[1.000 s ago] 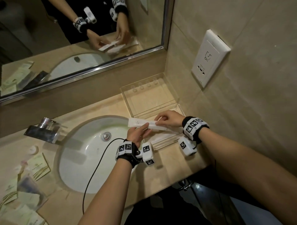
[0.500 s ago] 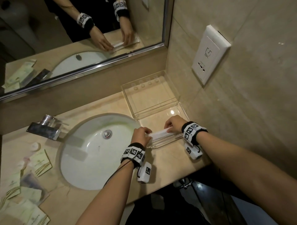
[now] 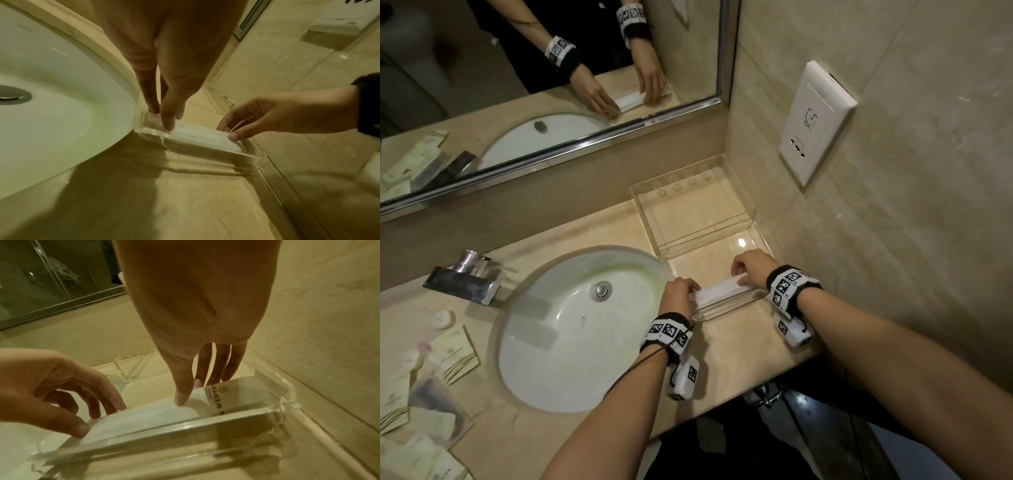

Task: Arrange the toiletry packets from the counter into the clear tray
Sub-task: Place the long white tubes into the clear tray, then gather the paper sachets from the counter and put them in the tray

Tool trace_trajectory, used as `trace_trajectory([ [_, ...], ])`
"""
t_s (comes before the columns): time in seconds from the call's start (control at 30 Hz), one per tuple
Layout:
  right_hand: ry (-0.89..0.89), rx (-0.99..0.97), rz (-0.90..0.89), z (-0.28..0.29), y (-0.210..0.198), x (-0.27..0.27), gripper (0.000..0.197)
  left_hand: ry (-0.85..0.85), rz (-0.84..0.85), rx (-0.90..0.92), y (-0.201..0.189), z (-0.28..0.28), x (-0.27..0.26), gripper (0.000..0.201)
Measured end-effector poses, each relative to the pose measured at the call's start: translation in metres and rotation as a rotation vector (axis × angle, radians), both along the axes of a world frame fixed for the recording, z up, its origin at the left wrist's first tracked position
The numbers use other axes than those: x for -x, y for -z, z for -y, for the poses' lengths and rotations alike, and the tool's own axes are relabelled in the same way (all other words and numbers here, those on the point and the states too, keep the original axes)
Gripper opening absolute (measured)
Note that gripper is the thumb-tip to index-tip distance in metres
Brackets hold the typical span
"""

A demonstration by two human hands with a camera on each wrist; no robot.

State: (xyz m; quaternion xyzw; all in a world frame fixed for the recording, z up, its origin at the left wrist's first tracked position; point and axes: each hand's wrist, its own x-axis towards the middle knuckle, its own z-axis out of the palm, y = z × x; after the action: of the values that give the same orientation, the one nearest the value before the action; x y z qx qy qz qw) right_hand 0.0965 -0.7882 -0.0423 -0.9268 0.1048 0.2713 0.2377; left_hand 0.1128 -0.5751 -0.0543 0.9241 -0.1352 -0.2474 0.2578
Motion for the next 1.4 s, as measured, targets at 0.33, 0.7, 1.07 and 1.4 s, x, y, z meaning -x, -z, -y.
trace_trajectory([
  [0.33, -0.016, 0.032, -0.046, -0.005, -0.004, -0.001, 0.020, 0.011, -0.041, 0.015, -0.003, -0.003, -0.005, 0.035],
  [0.7, -0.014, -0.272, 0.226, -0.060, -0.052, -0.042, 0.017, -0.230, 0.037, 0.172, -0.038, -0.054, -0.020, 0.014],
  [1.07, -0.392, -0.470, 0.268, -0.242, -0.087, -0.072, 0.016, -0.789, 0.134, 0.125, -0.075, -0.231, 0.043, 0.013],
  [1.4, -0.631, -0.487, 0.190, -0.413, -0.082, -0.055, 0.017, -1.098, 0.131, 0.095, -0.074, -0.377, 0.101, 0.013],
])
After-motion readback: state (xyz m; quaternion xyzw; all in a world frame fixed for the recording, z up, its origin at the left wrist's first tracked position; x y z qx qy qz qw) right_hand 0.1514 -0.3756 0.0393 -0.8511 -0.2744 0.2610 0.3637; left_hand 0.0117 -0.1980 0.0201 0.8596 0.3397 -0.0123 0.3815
